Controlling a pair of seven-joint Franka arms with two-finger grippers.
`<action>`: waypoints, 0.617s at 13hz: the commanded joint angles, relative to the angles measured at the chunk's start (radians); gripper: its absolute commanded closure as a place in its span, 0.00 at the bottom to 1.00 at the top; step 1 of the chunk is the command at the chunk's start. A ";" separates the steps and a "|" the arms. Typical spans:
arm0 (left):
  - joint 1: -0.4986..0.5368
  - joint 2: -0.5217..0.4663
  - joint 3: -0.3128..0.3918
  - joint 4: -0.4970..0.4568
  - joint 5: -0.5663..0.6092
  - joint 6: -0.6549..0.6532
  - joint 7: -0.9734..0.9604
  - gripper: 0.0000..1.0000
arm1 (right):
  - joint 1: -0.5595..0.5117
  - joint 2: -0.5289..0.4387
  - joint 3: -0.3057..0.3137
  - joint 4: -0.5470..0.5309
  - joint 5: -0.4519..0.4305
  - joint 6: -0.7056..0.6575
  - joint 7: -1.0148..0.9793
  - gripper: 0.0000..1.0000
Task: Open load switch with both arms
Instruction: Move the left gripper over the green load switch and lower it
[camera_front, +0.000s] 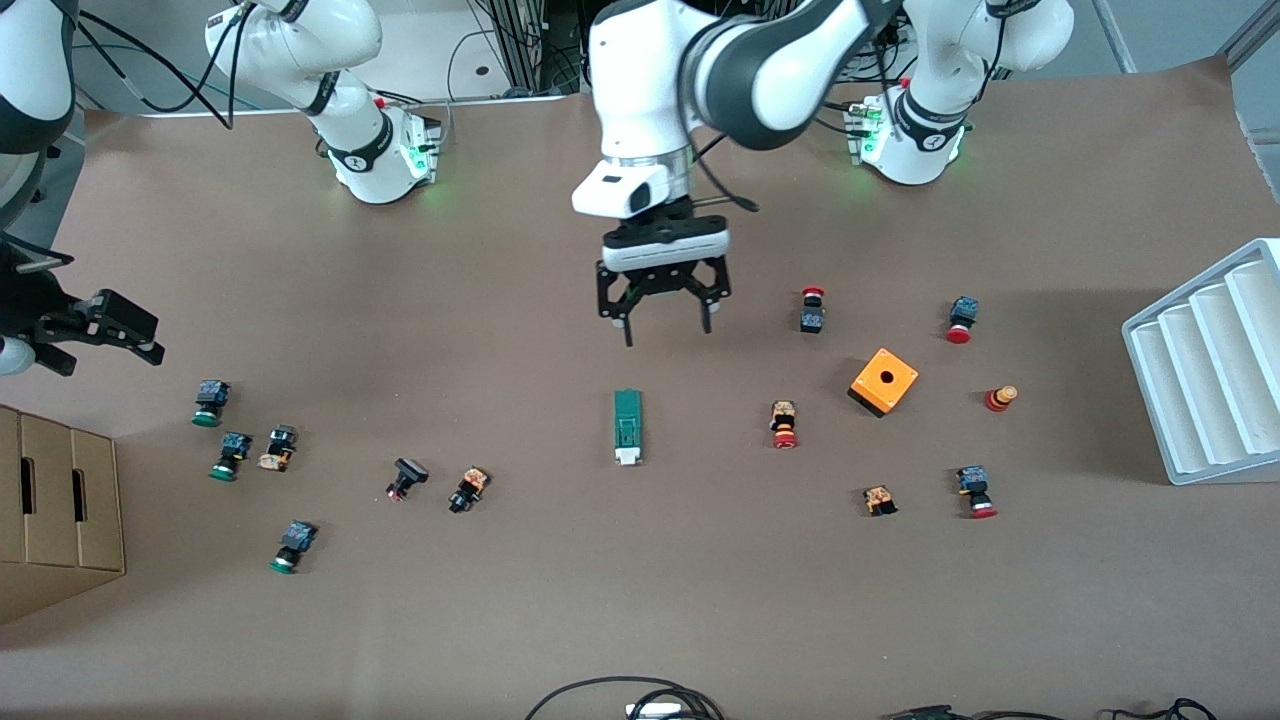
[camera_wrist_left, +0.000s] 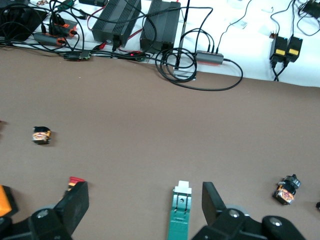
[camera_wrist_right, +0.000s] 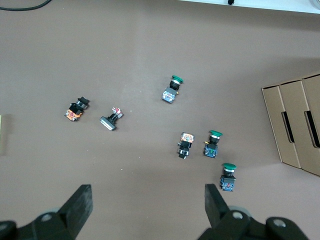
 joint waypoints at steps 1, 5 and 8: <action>-0.014 0.051 -0.019 -0.005 0.129 0.021 -0.160 0.00 | 0.007 0.003 -0.003 0.013 -0.034 0.003 -0.007 0.00; -0.075 0.172 -0.022 -0.037 0.421 0.021 -0.485 0.00 | 0.006 0.003 -0.003 0.013 -0.034 0.005 -0.007 0.00; -0.104 0.256 -0.022 -0.037 0.591 0.015 -0.700 0.00 | 0.006 0.003 -0.004 0.012 -0.034 0.017 -0.007 0.00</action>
